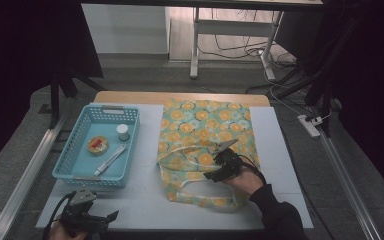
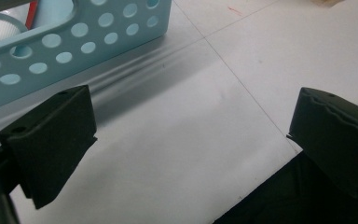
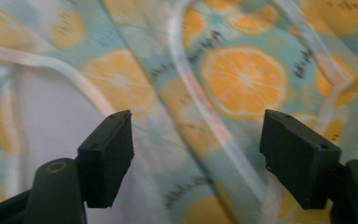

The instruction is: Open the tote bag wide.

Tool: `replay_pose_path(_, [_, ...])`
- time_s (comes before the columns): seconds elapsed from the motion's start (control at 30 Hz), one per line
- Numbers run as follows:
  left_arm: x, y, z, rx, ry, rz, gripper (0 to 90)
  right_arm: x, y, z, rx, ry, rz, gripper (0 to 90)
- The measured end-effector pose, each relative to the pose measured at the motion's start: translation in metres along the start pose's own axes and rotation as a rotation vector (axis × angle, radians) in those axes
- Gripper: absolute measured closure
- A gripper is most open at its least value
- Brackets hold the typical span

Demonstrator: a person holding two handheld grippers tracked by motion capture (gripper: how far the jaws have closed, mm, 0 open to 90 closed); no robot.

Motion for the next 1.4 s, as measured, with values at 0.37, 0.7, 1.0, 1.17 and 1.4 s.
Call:
replay_pose_path(0.37, [0.0, 0.0, 0.0, 0.001, -0.004, 0.003, 0.7, -0.01, 0.008, -0.005, -0.004, -0.016, -0.069, 83.0])
replay_pose_path(0.7, [0.0, 0.0, 0.0, -0.001, -0.003, -0.002, 0.7, -0.002, 0.01, -0.011, 0.03, -0.017, -0.059, 90.0])
replay_pose_path(1.0, [0.0, 0.0, 0.001, -0.001, -0.005, -0.004, 0.7, 0.022, 0.017, -0.031, 0.023, 0.07, -0.019, 90.0])
replay_pose_path(1.17, [0.0, 0.0, 0.0, 0.0, -0.004, -0.003, 0.7, 0.033, 0.019, -0.037, 0.027, 0.098, -0.006, 90.0])
replay_pose_path(1.4, [0.0, 0.0, 0.0, 0.0, -0.003, -0.004, 0.6, 0.051, 0.024, -0.049, 0.033, 0.144, 0.008, 90.0])
Point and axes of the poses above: each handheld gripper's, and its own axes: z roughly forward along the jaws, x roughly out of its top, y roughly to its right, the point moved 7 cm from there along z, roughly forward along the jaws, and after that the axes turned 2 degrees about -x, right-handed, at the moved point
